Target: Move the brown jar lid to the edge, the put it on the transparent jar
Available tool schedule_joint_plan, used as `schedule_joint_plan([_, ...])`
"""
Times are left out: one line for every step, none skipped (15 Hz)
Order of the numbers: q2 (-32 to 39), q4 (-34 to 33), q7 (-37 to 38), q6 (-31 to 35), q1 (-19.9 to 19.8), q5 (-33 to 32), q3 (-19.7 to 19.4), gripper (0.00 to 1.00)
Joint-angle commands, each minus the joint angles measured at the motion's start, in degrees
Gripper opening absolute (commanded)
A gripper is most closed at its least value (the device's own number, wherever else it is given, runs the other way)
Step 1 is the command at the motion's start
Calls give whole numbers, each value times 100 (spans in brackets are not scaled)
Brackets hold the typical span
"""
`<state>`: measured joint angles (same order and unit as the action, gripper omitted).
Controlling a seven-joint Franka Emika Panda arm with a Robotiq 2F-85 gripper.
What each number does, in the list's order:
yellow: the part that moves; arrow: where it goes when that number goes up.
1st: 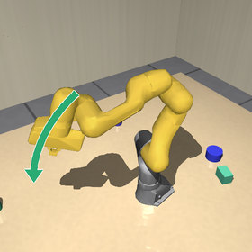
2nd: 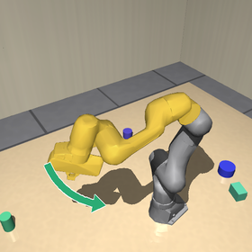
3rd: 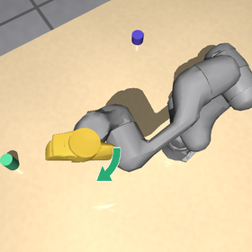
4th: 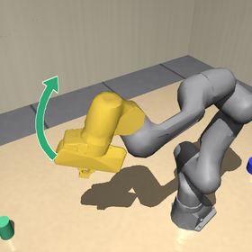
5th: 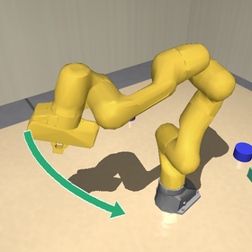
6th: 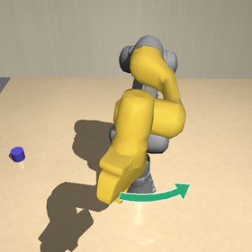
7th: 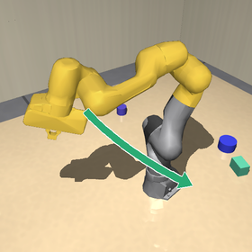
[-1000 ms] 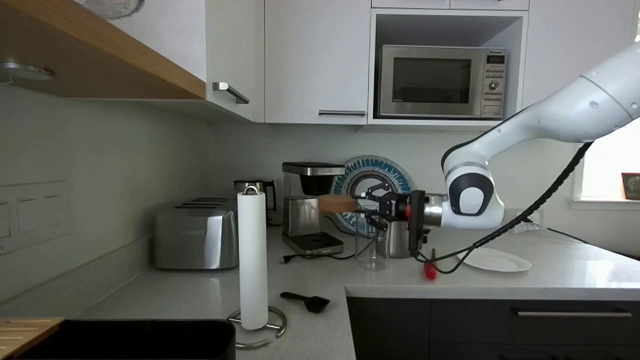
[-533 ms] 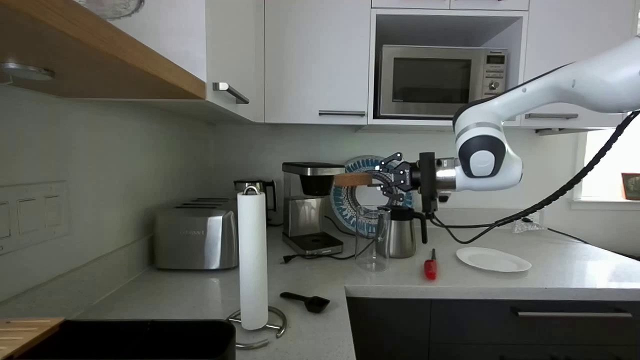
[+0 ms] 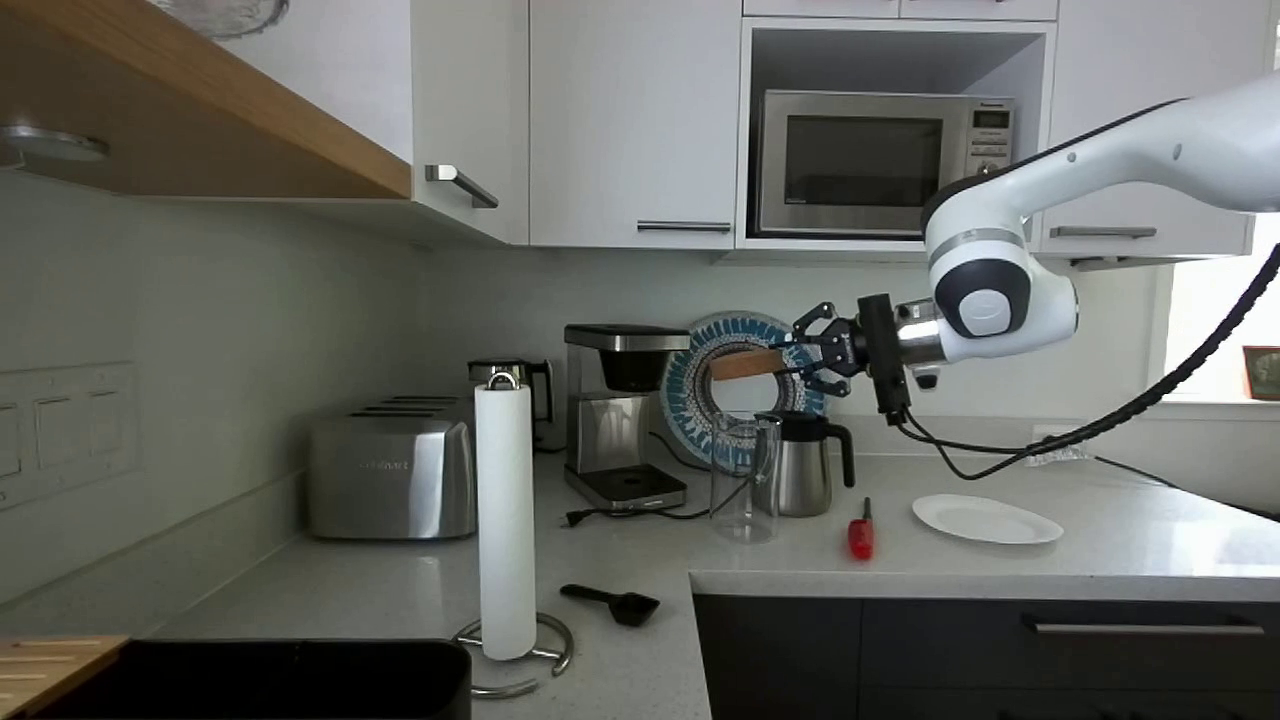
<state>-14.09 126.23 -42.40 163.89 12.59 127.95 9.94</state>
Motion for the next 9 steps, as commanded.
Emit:
schedule_joint_plan([12, 1, -8, 0, -9, 0, -7, 37])
schedule_joint_plan([15, -2, -8, 0, -8, 0, -7, 37])
schedule_joint_plan([15, -6, -8, 0, -5, 0, -5, 37])
schedule_joint_plan([15, -9, -8, 0, -3, 0, -1, 37])
schedule_joint_plan([16, -11, -8, 0, -2, 0, -1, 37])
schedule_joint_plan([16, -12, -8, 0, -3, 0, -1, 12])
schedule_joint_plan([50, -16, -41, -8, -21, -14, -12, 12])
schedule_joint_plan([80, -18, -51, -28, -37, 9, -26, 12])
schedule_joint_plan([103, -17, -70, -35, -53, 34, -35, 12])
